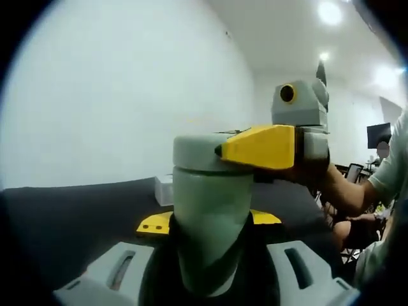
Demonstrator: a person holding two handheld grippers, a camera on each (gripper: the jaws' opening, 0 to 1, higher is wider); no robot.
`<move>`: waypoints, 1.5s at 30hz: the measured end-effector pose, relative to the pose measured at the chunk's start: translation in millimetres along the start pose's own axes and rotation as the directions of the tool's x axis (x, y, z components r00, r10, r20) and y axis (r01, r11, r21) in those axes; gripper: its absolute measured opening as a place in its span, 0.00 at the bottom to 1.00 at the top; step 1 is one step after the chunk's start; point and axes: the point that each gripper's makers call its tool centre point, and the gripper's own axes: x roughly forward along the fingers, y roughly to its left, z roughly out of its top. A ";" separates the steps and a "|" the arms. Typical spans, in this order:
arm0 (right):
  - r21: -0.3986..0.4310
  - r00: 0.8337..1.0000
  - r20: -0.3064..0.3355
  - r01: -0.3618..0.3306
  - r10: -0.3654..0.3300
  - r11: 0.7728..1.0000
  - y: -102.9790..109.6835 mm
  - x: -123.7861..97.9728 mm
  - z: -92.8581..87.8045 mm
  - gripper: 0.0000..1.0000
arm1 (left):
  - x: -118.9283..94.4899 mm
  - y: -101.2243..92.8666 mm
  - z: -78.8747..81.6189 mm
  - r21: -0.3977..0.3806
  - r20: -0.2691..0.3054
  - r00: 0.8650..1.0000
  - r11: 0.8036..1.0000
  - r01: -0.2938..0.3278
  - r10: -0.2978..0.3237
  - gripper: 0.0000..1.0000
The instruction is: Assemble the cup parts correctly, then place the assembled cup into the box.
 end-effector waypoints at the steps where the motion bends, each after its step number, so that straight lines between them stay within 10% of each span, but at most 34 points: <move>1: 0.000 0.999 -0.003 0.045 -0.045 0.999 -1.1 -1.3 -0.2 0.39 | 0.1 0.3 0.0 0.002 -0.004 1.000 1.000 0.000 0.000 0.39; 8: -0.025 0.996 0.011 0.094 -0.094 0.995 -0.3 -0.5 -1.4 0.40 | -1.6 -0.9 -0.8 0.021 -0.013 1.000 1.000 0.003 -0.003 0.39; 15: -0.002 0.977 -0.023 -0.213 0.213 0.977 6.6 -7.4 0.8 0.56 | -1.5 -2.4 -0.7 0.024 -0.005 1.000 0.999 0.023 -0.023 0.39; 17: -0.062 0.907 0.007 -0.420 0.421 0.905 19.4 -15.9 5.8 0.57 | -0.8 -3.7 -0.8 0.025 -0.010 1.000 0.999 0.027 -0.027 0.39; 18: -0.037 0.899 0.051 -0.434 0.436 0.900 13.4 -15.5 12.7 0.59 | -0.6 -4.1 -0.8 0.023 -0.010 1.000 0.999 0.029 -0.029 0.39; 19: -0.075 0.835 0.063 -0.543 0.547 0.837 20.6 -23.8 13.6 0.56 | -0.4 -3.4 -0.8 0.020 -0.008 0.999 0.999 0.032 -0.032 0.39; 20: 0.000 0.828 0.092 -0.555 0.553 0.832 13.2 -20.4 18.0 0.57 | -0.3 -3.0 -0.8 0.015 -0.003 0.999 0.999 0.034 -0.034 0.39; 22: -0.010 0.761 0.084 -0.644 0.643 0.765 14.8 -21.9 15.7 0.53 | -0.3 -3.2 -0.8 0.009 0.006 0.999 0.999 0.041 -0.041 0.39; 23: 0.004 0.778 0.091 -0.624 0.621 0.782 6.7 -14.1 16.3 0.55 | 0.1 -2.5 -0.5 0.004 0.009 0.999 0.999 0.040 -0.040 0.39; 30: -0.006 0.723 0.014 -0.691 0.691 0.723 23.5 -6.1 -0.2 0.41 | 1.4 -4.7 -0.6 0.018 -0.003 0.999 0.999 0.044 -0.044 0.39; 33: -0.017 0.752 0.003 -0.659 0.660 0.752 25.8 -3.6 -3.8 0.40 | 0.2 -2.5 -0.2 0.011 -0.003 0.999 0.999 0.043 -0.043 0.39; 45: -0.029 0.971 -0.015 -0.240 0.239 0.970 7.6 3.0 -4.8 0.39 | -1.4 -1.8 -0.6 0.021 -0.008 1.000 1.000 0.012 -0.012 0.38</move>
